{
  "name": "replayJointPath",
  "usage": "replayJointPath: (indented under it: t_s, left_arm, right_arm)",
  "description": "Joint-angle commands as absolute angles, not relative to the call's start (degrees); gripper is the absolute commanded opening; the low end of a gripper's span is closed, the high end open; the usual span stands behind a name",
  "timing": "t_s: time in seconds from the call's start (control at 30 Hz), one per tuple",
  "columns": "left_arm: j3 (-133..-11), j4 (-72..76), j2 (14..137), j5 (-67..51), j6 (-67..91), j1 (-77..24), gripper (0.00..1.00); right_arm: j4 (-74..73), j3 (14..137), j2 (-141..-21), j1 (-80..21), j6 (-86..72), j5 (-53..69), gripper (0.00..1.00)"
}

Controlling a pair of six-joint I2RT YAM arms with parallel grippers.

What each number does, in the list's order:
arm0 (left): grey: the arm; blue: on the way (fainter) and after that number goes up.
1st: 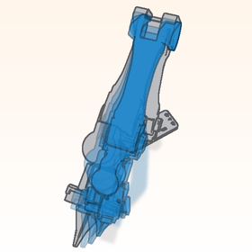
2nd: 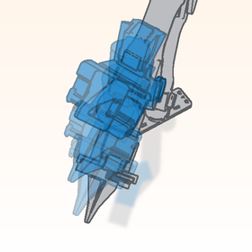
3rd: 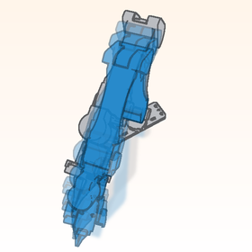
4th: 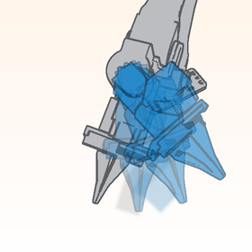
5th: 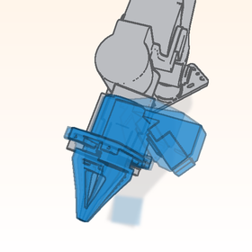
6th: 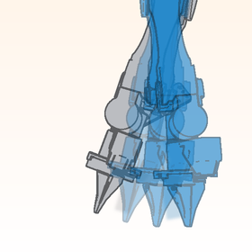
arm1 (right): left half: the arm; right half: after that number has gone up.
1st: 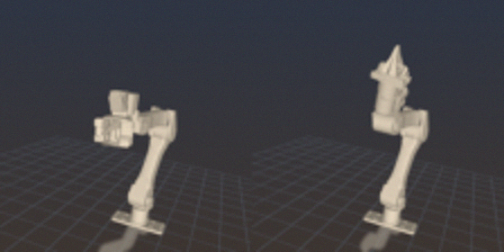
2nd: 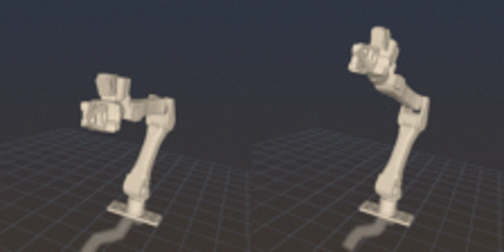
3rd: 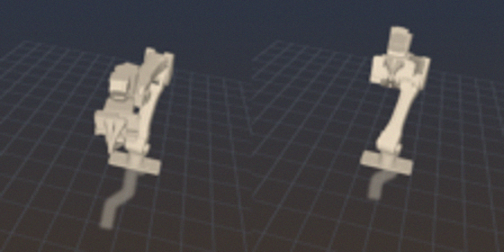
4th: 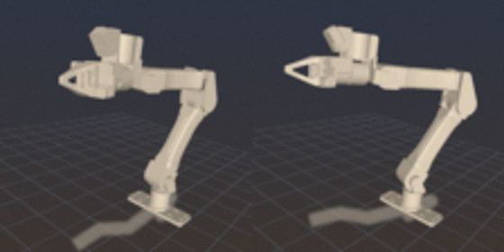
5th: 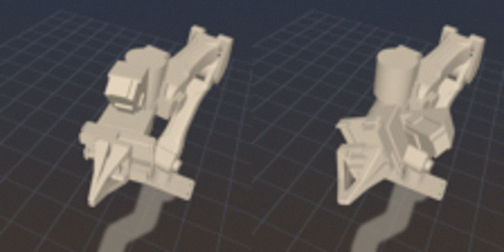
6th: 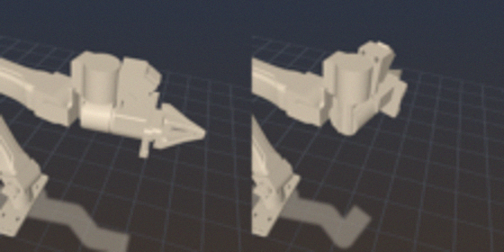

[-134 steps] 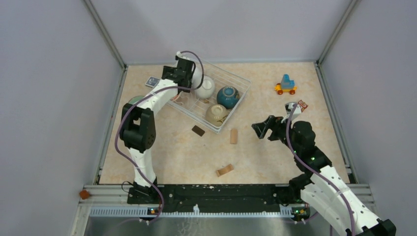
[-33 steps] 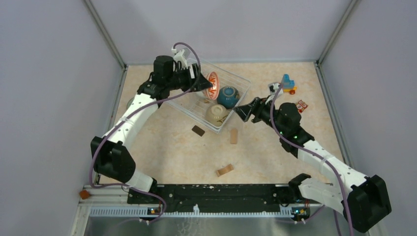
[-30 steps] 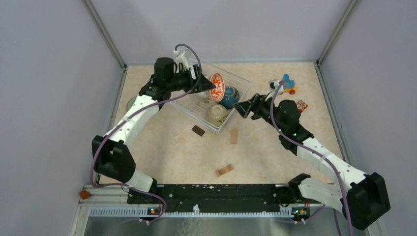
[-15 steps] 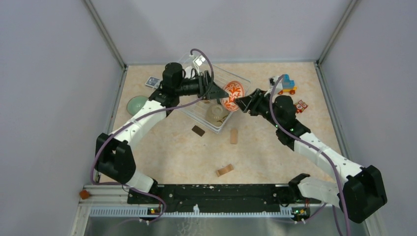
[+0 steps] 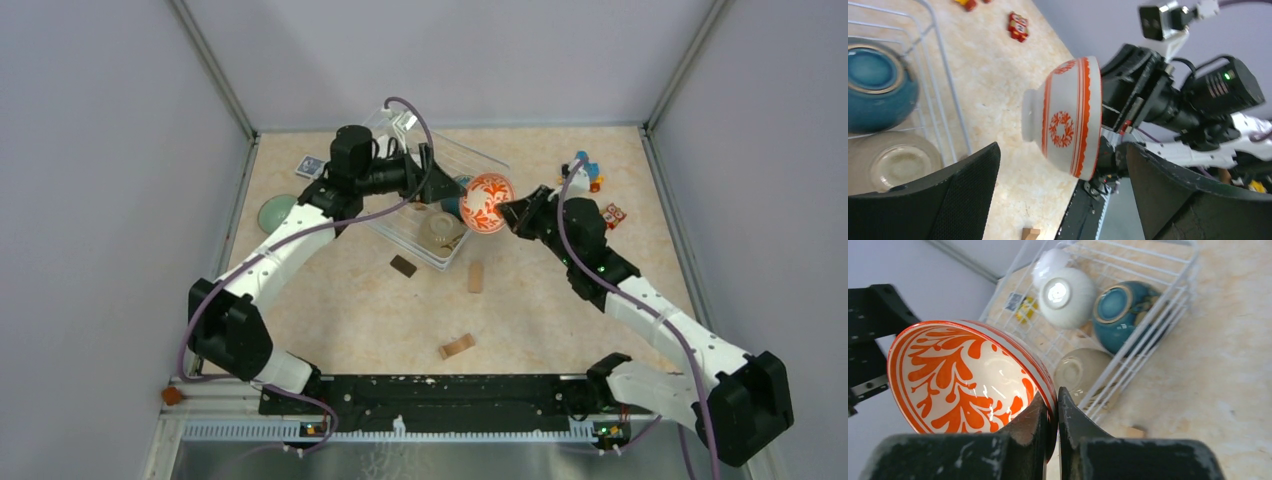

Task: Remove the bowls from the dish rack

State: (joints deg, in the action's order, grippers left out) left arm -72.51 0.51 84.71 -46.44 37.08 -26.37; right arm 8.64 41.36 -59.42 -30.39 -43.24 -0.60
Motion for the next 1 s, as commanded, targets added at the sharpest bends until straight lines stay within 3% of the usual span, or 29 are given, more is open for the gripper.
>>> replayJointPath:
  t_s: [0.0, 0.17, 0.3, 0.43, 0.57, 0.97]
  left_arm:
    - [-78.4, -12.6, 83.5, -34.2, 28.2, -26.5, 0.99]
    - [-78.3, -17.5, 83.1, -28.4, 25.5, -26.6, 0.99]
    - [-79.8, -23.8, 83.3, -21.7, 22.4, -26.6, 0.99]
    - [-80.2, -26.6, 82.9, -16.3, 19.4, -26.7, 0.99]
    - [-79.4, -27.3, 81.4, -14.5, 17.8, -26.7, 0.99]
    - [-77.7, -30.5, 79.0, -3.7, 17.1, -26.5, 0.99]
  right_arm:
    - [4.5, 44.3, -55.0, -30.8, -37.9, -14.9, 0.0]
    - [-5.1, 47.1, -54.9, -30.8, -33.4, -30.1, 0.0]
    - [-15.6, 53.0, -61.7, -29.8, -35.9, -37.8, 0.0]
    - [-23.5, 58.1, -68.4, -25.3, -41.5, -32.0, 0.0]
    - [-21.0, 57.1, -71.5, -19.8, -43.5, -23.3, 0.0]
    - [-22.2, 65.2, -83.2, -17.3, -37.5, -26.7, 0.0]
